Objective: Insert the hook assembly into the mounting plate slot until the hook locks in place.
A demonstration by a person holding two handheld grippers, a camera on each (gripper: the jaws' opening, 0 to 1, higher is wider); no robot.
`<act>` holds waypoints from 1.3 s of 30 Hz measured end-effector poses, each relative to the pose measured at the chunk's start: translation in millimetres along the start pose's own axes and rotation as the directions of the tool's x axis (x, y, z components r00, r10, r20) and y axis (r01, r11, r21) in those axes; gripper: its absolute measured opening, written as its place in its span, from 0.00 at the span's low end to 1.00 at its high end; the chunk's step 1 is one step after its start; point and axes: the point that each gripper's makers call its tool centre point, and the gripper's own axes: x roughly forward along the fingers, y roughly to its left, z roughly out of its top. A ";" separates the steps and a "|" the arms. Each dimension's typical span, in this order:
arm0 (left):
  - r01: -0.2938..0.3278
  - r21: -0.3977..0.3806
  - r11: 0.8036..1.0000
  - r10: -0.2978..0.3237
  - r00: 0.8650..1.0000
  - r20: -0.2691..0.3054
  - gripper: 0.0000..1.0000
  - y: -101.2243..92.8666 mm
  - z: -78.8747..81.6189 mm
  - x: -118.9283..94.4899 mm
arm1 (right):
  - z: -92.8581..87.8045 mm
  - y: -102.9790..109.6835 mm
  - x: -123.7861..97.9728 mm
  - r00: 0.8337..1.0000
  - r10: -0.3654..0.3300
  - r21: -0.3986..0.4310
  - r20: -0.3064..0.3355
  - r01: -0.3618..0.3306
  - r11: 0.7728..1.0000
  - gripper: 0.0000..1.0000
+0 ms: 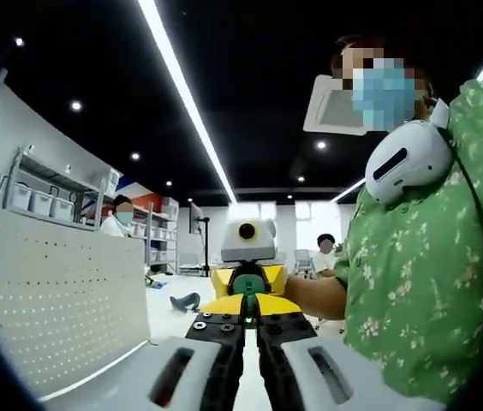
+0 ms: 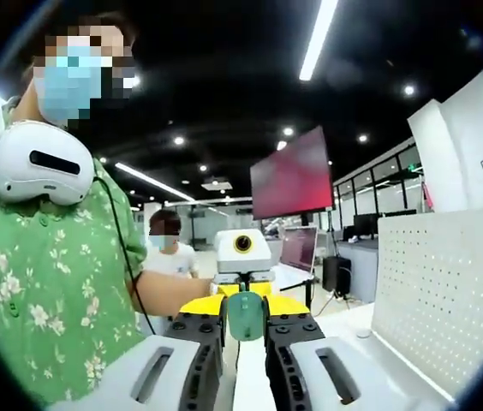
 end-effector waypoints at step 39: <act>-0.179 0.027 0.983 0.180 0.982 -0.062 0.03 36.1 -9.2 -14.8 | -11.1 -35.4 -11.8 0.982 -0.184 -0.015 -0.045 0.183 0.983 0.42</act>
